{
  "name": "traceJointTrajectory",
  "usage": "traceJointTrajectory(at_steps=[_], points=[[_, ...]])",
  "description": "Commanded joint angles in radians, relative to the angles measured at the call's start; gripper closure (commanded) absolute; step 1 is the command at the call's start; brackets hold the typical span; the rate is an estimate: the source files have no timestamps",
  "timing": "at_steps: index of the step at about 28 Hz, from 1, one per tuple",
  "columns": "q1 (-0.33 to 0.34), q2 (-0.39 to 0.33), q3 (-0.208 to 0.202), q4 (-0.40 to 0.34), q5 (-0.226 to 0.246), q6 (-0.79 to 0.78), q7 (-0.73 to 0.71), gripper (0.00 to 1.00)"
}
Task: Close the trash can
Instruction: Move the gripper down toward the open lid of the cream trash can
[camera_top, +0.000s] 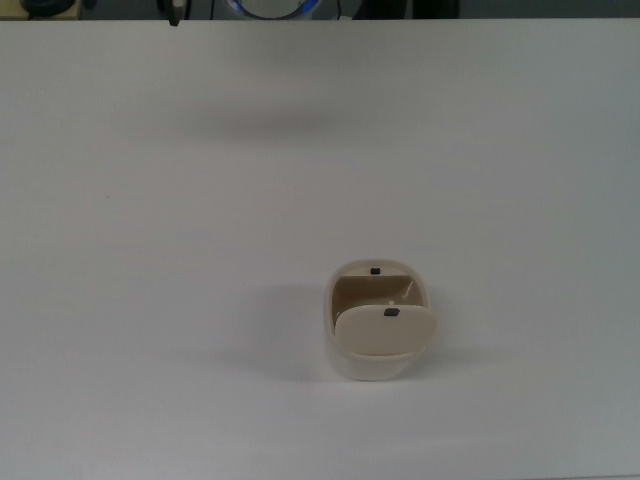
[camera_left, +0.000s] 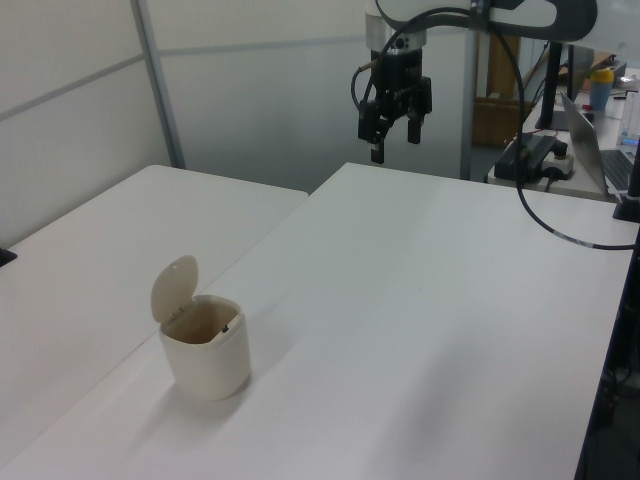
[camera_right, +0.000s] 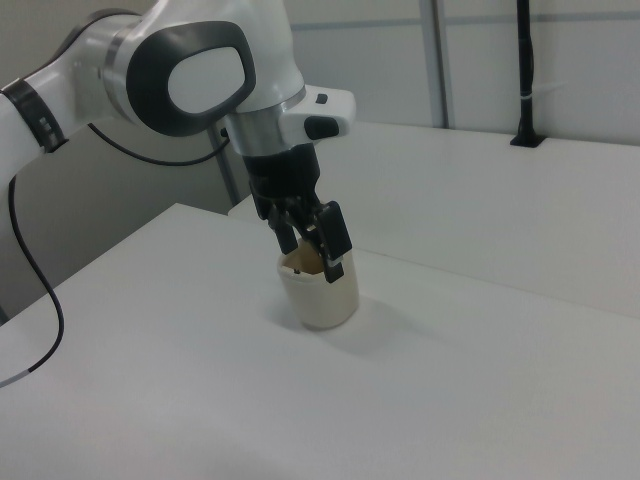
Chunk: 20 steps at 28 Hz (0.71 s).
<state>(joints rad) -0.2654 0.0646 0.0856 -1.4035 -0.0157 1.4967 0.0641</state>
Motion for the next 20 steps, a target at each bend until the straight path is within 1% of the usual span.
traceJointTrajectory(at_steps=[1, 6, 8, 11, 13, 16, 17, 20], points=[[0.008, -0.003, 0.044, -0.017, 0.008, 0.02, -0.004, 0.0], [0.009, 0.023, 0.057, -0.014, 0.01, 0.052, -0.007, 0.0], [0.008, 0.035, 0.089, -0.014, 0.01, 0.095, 0.006, 0.0], [0.009, 0.049, 0.108, -0.015, 0.005, 0.128, 0.01, 0.0], [0.009, 0.073, 0.124, -0.012, 0.003, 0.155, 0.019, 0.0], [0.015, 0.099, 0.152, -0.008, -0.001, 0.223, 0.075, 0.0], [0.026, 0.113, 0.158, -0.008, -0.01, 0.282, 0.123, 0.0], [0.057, 0.145, 0.158, -0.008, -0.03, 0.37, 0.198, 0.0]])
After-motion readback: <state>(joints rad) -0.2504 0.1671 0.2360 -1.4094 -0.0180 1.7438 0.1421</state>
